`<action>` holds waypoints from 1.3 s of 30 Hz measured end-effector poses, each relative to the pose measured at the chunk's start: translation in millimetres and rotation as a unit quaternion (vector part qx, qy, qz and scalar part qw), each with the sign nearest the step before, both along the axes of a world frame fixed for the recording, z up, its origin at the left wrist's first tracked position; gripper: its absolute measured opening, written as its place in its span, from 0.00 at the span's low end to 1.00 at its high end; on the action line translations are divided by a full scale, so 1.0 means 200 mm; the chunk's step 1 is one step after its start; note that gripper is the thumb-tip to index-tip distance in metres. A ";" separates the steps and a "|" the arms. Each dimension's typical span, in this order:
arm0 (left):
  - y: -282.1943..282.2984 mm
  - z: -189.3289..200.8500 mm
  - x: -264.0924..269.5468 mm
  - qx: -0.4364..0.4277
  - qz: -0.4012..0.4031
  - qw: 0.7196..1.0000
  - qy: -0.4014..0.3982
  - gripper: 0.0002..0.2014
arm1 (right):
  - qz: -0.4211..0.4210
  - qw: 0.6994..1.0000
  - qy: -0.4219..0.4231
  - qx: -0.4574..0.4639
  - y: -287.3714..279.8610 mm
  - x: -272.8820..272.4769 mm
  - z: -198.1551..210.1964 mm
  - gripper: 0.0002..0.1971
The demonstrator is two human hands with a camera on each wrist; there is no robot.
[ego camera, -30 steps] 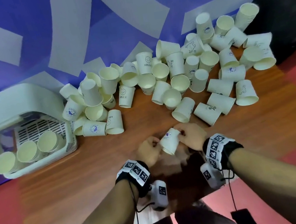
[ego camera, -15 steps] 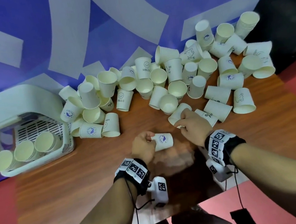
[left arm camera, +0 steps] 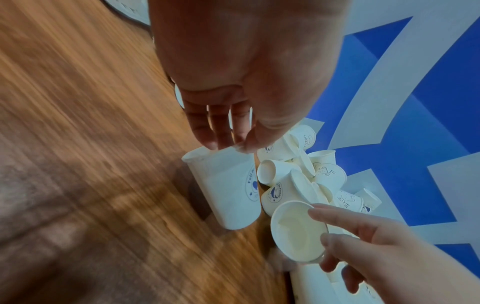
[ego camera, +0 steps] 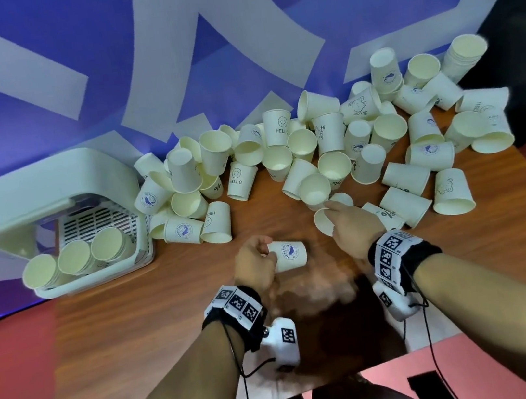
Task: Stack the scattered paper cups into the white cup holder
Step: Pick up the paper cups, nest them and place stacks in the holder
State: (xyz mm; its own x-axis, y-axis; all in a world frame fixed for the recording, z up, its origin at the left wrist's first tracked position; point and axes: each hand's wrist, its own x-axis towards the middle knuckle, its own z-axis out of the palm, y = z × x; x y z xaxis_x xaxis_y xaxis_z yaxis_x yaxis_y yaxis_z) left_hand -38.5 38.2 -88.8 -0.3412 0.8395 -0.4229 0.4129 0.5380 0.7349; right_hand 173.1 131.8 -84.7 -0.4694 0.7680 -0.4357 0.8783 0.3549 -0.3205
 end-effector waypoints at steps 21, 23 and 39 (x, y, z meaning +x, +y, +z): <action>-0.38 0.32 -0.83 0.074 0.143 0.986 0.039 0.15 | 0.109 0.986 0.085 0.093 -0.14 -0.88 0.35 0.17; -0.45 0.34 -0.94 0.082 0.159 0.983 0.043 0.16 | 0.110 0.984 0.095 0.102 -0.18 -0.99 0.38 0.13; -0.69 0.50 -1.67 0.114 0.235 0.953 0.156 0.07 | 0.129 0.968 0.171 0.128 -0.40 -1.70 0.50 0.10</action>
